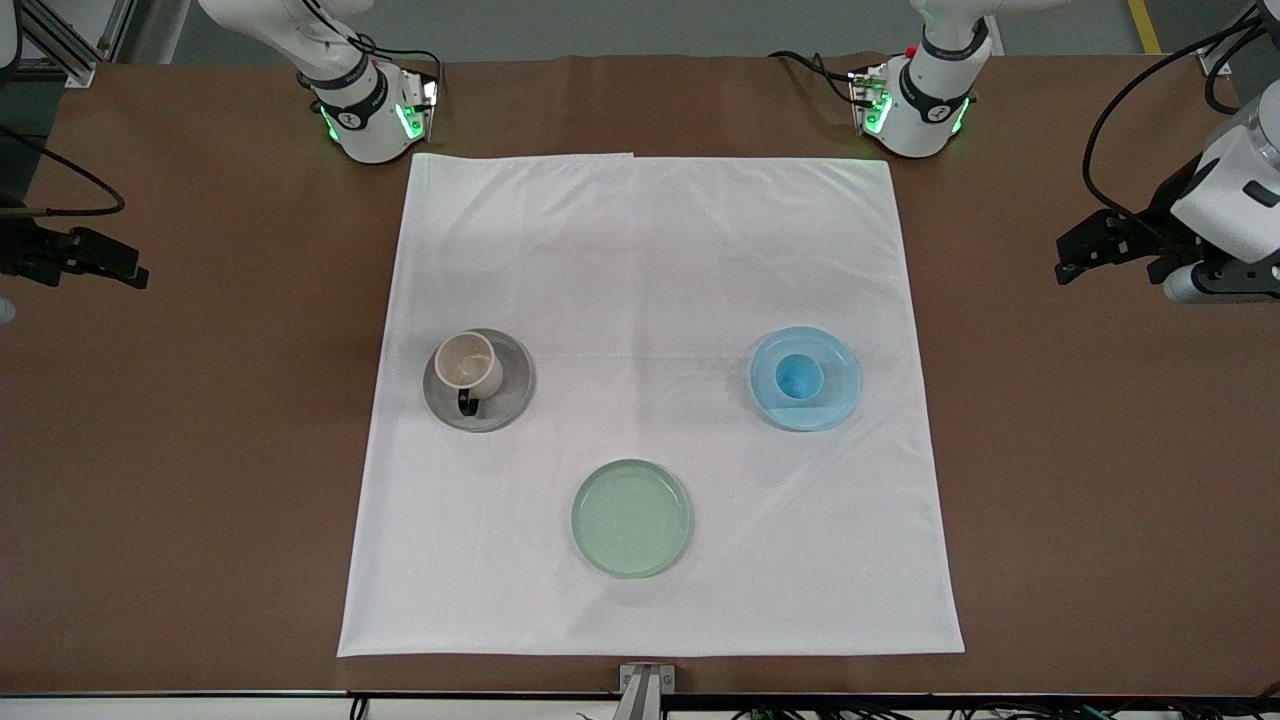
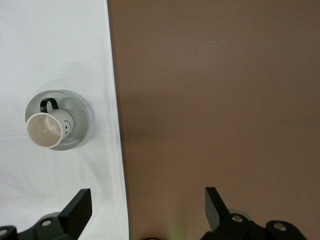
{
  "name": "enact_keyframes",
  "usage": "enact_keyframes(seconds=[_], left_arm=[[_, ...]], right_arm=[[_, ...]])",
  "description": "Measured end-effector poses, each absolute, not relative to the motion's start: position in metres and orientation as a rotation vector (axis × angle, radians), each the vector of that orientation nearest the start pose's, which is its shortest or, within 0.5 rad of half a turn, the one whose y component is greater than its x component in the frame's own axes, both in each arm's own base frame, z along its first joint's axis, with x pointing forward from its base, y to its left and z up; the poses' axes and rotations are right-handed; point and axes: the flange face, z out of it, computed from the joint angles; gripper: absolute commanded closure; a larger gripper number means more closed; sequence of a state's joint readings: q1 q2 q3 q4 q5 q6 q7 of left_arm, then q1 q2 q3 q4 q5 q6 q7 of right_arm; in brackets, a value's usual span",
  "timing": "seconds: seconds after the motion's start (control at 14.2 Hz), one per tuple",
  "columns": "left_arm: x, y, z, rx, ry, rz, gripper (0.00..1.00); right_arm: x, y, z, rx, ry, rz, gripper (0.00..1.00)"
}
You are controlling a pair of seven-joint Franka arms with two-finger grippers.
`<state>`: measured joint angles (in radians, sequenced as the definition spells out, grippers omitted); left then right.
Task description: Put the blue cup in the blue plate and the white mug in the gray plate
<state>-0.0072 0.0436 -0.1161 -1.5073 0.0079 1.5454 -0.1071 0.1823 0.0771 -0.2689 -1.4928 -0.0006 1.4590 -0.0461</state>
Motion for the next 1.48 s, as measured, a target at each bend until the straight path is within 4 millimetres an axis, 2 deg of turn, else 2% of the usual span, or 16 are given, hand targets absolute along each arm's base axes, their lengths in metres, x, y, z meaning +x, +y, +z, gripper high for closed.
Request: enact_keyframes(seconds=[0.28, 0.64, 0.78, 1.48], left_arm=[[0.562, -0.067, 0.628, -3.138, 0.025, 0.002, 0.00], [0.563, -0.066, 0.628, -3.139, 0.020, 0.000, 0.00], [0.563, -0.065, 0.628, -3.139, 0.018, -0.002, 0.00], [0.566, -0.066, 0.628, -3.140, 0.021, -0.013, 0.00]], right_arm=[[0.562, -0.040, 0.613, -3.133, 0.060, 0.167, 0.00], [0.544, -0.041, 0.648, -3.122, 0.058, 0.151, 0.00], [0.544, -0.041, 0.654, -3.123, 0.059, 0.130, 0.00], [0.549, -0.043, 0.653, -3.122, 0.060, 0.095, 0.00]])
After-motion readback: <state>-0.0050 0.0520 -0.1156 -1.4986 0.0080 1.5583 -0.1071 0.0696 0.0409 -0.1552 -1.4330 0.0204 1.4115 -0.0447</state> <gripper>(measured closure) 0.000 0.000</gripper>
